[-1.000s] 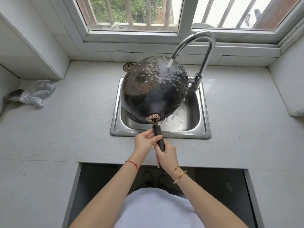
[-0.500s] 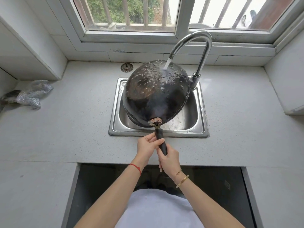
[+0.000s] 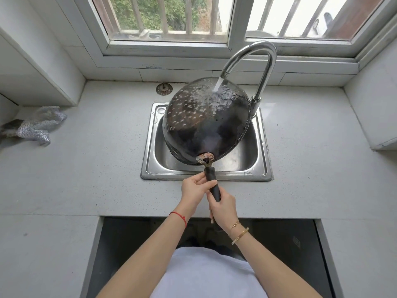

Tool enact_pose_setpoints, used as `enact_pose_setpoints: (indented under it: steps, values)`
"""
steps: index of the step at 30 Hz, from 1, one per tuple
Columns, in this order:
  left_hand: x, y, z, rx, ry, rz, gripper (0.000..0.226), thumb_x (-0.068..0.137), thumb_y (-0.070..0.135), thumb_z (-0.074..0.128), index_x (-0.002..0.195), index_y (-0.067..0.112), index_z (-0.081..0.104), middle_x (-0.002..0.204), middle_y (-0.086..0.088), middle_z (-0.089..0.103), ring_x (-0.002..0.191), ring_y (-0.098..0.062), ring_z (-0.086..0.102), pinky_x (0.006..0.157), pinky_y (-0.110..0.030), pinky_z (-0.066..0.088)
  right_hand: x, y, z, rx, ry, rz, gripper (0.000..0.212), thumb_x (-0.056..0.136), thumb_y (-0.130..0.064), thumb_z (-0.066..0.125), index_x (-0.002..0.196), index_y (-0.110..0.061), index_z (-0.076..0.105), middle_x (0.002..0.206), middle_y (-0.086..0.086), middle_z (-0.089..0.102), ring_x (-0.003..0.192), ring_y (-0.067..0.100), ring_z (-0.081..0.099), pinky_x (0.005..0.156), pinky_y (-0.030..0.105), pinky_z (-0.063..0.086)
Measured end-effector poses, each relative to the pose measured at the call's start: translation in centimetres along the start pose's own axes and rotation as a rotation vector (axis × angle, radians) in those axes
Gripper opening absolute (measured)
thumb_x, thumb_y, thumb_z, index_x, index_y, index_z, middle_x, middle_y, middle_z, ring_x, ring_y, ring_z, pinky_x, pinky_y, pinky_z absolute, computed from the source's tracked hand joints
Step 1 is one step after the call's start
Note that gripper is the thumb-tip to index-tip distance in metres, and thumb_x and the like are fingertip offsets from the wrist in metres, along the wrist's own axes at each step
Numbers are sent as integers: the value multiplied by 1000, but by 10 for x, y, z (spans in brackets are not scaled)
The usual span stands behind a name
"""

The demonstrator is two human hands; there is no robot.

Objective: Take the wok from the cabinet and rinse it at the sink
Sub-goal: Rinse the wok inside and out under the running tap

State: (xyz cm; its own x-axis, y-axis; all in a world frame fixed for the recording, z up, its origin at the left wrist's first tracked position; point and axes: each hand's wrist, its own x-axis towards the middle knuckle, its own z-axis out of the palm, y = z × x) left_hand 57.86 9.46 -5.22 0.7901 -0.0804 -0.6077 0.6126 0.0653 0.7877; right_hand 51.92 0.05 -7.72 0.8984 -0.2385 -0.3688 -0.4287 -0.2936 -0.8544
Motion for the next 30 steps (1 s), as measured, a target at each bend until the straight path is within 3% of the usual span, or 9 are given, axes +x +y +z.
enact_pose_setpoints:
  steps: [6, 10, 15, 21, 30]
  values:
    - [3, -3, -2, 14, 11, -6, 45, 82, 4, 75, 125, 9, 65, 104, 7, 72, 108, -13, 67, 92, -29, 54, 1, 1, 2, 4, -15, -8, 11, 99, -28, 56, 103, -18, 59, 72, 17, 65, 43, 16, 58, 44, 30, 55]
    - [3, -4, -3, 13, 8, -5, 45, 82, 4, 76, 125, 10, 65, 102, 8, 72, 101, -8, 68, 81, -19, 55, 0, -1, 2, 12, -22, -9, 11, 100, -27, 56, 103, -17, 59, 68, 13, 63, 43, 13, 57, 43, 26, 53]
    - [4, -4, -1, 19, 8, -8, 44, 82, 6, 76, 124, 11, 65, 100, 10, 72, 100, -8, 67, 80, -19, 55, 0, 0, 1, 12, -26, 4, 13, 100, -28, 55, 106, -17, 59, 68, 7, 62, 43, 11, 57, 43, 24, 52]
    - [5, -6, -3, 35, 6, -7, 45, 82, 7, 76, 126, 11, 64, 103, 10, 71, 110, -13, 66, 96, -33, 53, 0, -1, 2, 9, -34, 14, 14, 100, -28, 55, 105, -16, 58, 66, 6, 61, 41, 10, 56, 42, 23, 51]
    - [5, -8, -1, 40, 20, -3, 44, 82, 7, 76, 125, 13, 65, 96, 15, 70, 97, -6, 66, 85, -21, 52, -1, 0, 2, -9, -22, 26, 13, 100, -27, 54, 106, -16, 58, 69, 9, 62, 40, 8, 56, 42, 21, 50]
